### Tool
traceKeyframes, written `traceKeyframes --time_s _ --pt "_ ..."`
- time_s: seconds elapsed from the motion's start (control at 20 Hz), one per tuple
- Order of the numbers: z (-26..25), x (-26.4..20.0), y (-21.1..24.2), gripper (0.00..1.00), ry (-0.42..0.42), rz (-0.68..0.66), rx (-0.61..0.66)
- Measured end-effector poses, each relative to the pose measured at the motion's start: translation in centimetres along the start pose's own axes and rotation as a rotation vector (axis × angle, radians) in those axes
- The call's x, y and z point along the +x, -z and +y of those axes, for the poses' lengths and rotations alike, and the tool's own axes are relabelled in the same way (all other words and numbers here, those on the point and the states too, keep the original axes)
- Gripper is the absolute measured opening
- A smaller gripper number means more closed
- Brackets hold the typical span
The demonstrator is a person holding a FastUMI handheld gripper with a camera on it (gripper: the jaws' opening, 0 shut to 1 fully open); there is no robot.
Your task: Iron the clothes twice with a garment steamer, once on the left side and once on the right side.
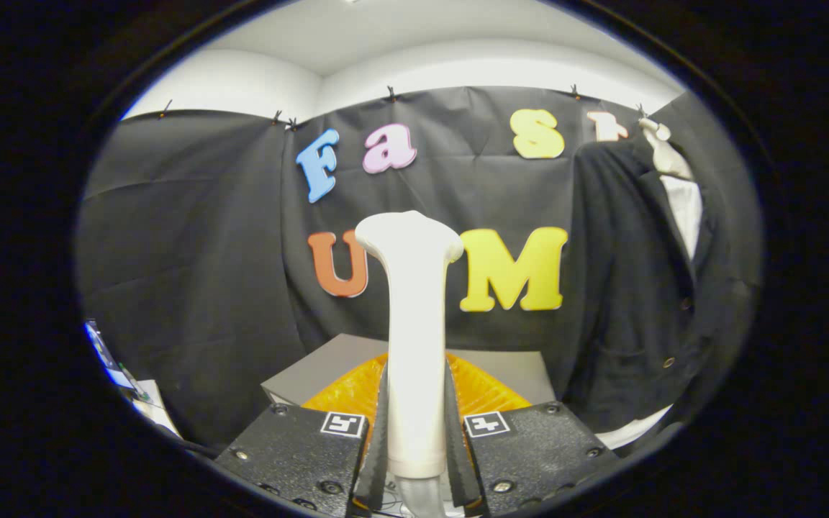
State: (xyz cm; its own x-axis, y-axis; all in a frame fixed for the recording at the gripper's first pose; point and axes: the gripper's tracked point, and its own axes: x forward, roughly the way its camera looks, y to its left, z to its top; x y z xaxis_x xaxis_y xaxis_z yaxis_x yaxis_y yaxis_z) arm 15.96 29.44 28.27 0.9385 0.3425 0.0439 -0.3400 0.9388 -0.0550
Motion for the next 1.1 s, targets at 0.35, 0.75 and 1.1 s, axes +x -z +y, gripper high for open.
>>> traceKeyframes --time_s 0.35,0.75,1.1 --pt "-12.7 -7.6 -4.6 0.37 0.174 -0.139 -0.007" --pt "-24.2 -7.7 -6.0 0.37 0.329 -0.158 0.034" --pt "-28.1 -4.9 -5.9 0.37 0.337 -0.138 0.059"
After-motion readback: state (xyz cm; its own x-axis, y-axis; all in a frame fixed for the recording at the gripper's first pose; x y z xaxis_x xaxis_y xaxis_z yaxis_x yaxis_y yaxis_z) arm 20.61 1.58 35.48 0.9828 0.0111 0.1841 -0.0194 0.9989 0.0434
